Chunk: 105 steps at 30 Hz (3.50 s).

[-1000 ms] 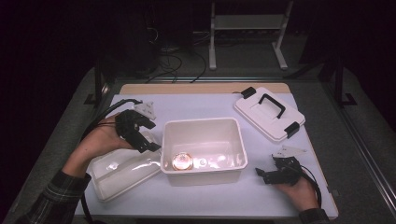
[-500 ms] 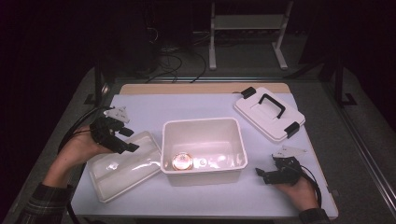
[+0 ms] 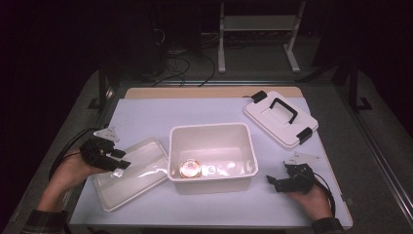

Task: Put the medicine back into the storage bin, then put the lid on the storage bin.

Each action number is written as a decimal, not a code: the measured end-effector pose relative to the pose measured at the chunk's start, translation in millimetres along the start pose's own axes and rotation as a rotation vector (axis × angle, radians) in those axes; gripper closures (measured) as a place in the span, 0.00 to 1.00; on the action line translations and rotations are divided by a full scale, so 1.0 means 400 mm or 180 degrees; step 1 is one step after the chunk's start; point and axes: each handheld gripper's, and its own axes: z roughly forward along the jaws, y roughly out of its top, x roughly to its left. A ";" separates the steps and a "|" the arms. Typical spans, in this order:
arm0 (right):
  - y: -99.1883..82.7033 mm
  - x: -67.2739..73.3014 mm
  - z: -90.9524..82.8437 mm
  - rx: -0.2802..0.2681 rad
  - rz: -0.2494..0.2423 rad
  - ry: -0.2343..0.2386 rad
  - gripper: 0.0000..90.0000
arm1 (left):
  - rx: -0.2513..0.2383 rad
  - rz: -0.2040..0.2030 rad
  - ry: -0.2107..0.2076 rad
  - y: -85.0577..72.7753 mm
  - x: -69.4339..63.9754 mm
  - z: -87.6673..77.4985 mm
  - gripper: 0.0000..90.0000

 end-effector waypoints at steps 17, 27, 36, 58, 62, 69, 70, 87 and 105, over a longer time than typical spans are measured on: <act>0.000 0.000 0.000 0.0000 0.0000 0.0000 0.14 | 0.0123 -0.0073 0.0003 -0.060 -0.005 0.088 0.57; 0.000 0.000 0.000 0.0000 0.0000 0.0000 0.14 | 0.0151 -0.0040 0.0035 -0.053 -0.003 0.133 0.72; 0.000 0.000 0.000 0.0000 0.0000 0.0001 0.14 | 0.0229 0.0041 0.0005 -0.024 -0.011 0.153 0.93; 0.000 0.000 0.000 0.0000 0.0001 0.0002 0.14 | 0.0149 -0.0026 -0.0107 -0.020 0.012 0.015 0.99; 0.000 0.000 0.000 0.0000 0.0002 0.0002 0.14 | 0.0102 -0.0026 -0.0121 -0.018 0.017 -0.015 0.99; 0.000 0.000 0.000 0.0003 0.0006 0.0001 0.14 | 0.0051 0.0058 -0.0130 0.014 0.017 -0.082 0.99; 0.000 0.000 0.000 0.0003 0.0005 0.0001 0.14 | 0.0039 0.0082 -0.0141 0.021 0.017 -0.090 0.99; 0.000 0.000 0.000 -0.0002 0.0001 0.0001 0.14 | -0.0192 0.0554 -0.0428 0.192 -0.041 -0.151 0.99; 0.000 0.000 0.000 -0.0002 0.0006 0.0002 0.14 | -0.0236 0.1057 -0.0650 0.389 -0.129 -0.106 0.99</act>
